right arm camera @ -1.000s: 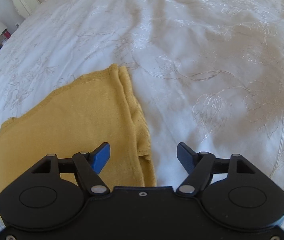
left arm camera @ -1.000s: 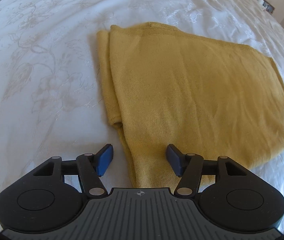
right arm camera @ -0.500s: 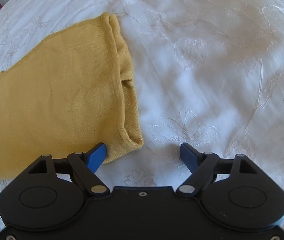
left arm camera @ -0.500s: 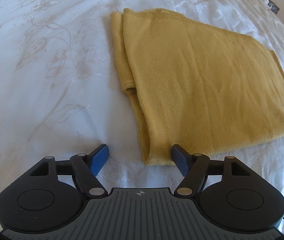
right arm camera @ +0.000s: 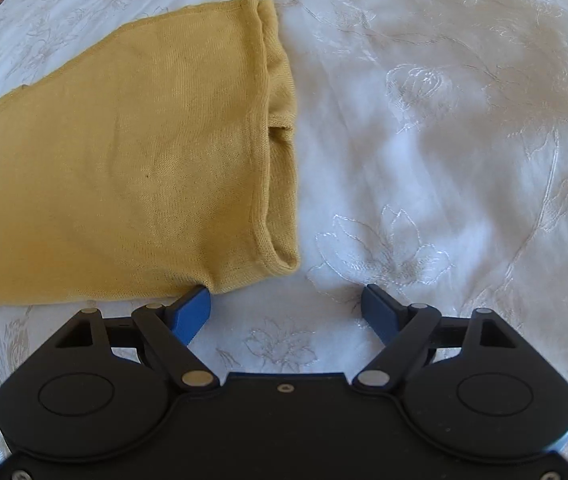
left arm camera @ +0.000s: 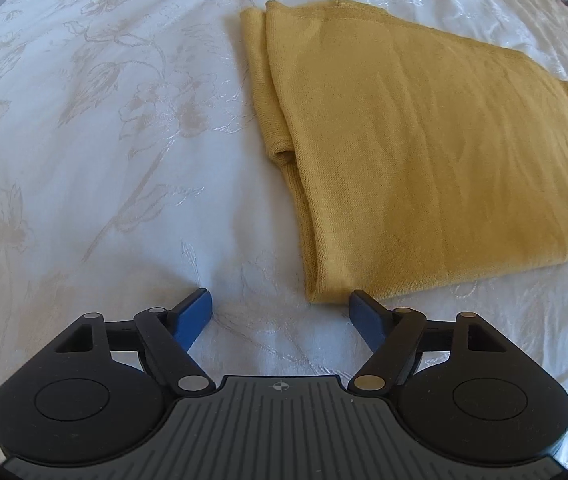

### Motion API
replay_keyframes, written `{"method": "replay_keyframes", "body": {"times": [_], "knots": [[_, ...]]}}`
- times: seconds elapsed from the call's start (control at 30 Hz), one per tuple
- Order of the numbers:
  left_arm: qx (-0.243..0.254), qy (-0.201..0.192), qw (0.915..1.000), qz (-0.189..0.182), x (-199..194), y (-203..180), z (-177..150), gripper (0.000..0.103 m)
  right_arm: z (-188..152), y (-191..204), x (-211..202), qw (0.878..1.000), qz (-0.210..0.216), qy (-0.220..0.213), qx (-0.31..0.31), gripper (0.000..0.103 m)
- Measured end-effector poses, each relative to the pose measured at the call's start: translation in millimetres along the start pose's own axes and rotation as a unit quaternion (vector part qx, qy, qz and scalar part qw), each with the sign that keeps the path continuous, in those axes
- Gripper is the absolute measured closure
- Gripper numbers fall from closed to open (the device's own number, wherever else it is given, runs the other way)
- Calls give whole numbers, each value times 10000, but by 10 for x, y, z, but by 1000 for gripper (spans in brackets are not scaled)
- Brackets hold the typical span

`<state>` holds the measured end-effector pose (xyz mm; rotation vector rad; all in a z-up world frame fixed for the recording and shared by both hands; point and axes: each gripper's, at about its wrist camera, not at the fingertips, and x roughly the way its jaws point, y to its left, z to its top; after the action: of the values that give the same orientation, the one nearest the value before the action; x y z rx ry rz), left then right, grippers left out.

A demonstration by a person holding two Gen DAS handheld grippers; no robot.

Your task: Fold small clothes

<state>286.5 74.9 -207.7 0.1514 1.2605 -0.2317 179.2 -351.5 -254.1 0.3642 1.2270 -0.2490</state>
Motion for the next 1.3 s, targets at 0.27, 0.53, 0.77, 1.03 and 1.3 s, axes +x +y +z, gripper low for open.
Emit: {"method": "replay_keyframes", "body": {"times": [0.27,0.53,0.77,1.03,1.3], "knots": [[-764,-413,9959,-240,-437,-187,-99,29,211,-576,-278,9806,1609,-632,920,6],[-826,-650,9929,-559,-422,-685,442,29,550,-600,3,9630,2496,-360,956,6],[-513,-626,9950,-585,-125,-1187,891,29,758,-615,234,9570,2781,-124,820,5],[-339,-146,9988,-310,394,-1437,1096,28,1014,-603,511,9420,3253,40,820,0],[-264,-60,9995,-163,589,-1495,1155,3,1176,-492,704,9267,3650,169,877,0]]}}
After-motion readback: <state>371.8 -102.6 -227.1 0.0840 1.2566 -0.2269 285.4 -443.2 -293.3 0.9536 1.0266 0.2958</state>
